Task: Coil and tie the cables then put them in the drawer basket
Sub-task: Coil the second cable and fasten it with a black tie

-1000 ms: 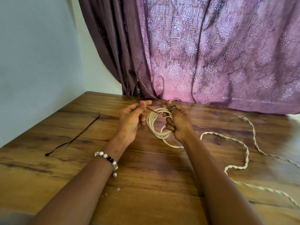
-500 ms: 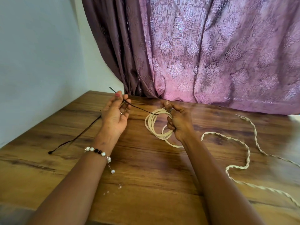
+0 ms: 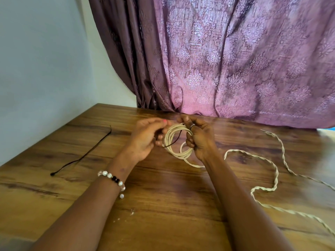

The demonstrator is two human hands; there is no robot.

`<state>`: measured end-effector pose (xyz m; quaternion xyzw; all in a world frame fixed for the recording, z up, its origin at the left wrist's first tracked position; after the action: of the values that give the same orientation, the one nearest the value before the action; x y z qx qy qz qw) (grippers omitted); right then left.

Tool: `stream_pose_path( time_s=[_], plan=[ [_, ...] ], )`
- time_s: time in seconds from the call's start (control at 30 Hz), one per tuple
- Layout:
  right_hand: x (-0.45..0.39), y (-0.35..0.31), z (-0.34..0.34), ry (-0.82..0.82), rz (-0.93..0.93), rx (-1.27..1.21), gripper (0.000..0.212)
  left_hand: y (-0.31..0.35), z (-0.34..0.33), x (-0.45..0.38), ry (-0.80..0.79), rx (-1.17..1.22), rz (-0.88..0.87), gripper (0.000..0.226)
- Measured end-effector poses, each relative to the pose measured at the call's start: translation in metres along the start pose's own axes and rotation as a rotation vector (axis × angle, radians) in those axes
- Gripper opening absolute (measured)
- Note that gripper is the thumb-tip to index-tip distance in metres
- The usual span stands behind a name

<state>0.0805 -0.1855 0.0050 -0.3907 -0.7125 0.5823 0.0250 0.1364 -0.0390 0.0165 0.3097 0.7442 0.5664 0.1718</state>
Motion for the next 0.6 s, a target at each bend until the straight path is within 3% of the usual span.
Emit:
stream_pose_path(
  time_s=[0.13,0.37,0.6],
  plan=[
    [0.001,-0.004,-0.010,-0.098,0.038,0.001,0.018,-0.009,-0.002,-0.003,0.121,-0.208,-0.009,0.020],
    [0.004,-0.013,-0.025,-0.247,0.137,0.058,0.018,-0.004,0.004,0.000,0.192,-0.263,-0.058,0.021],
    [0.009,-0.021,-0.030,-0.286,0.178,0.065,0.019,0.005,0.002,0.004,0.178,-0.227,-0.153,0.016]
  ],
)
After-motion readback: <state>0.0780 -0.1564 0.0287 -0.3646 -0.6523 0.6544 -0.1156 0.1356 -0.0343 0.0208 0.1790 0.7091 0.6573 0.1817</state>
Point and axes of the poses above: each hand's wrist, its own x-axis away from the middle knuckle, its own z-axis out of the back of the hand, y = z × x, the point moved 9 cm from there along -x, towards the middle knuckle, and after that the axes turned 14 degrees about z, right-handed, at the moved point
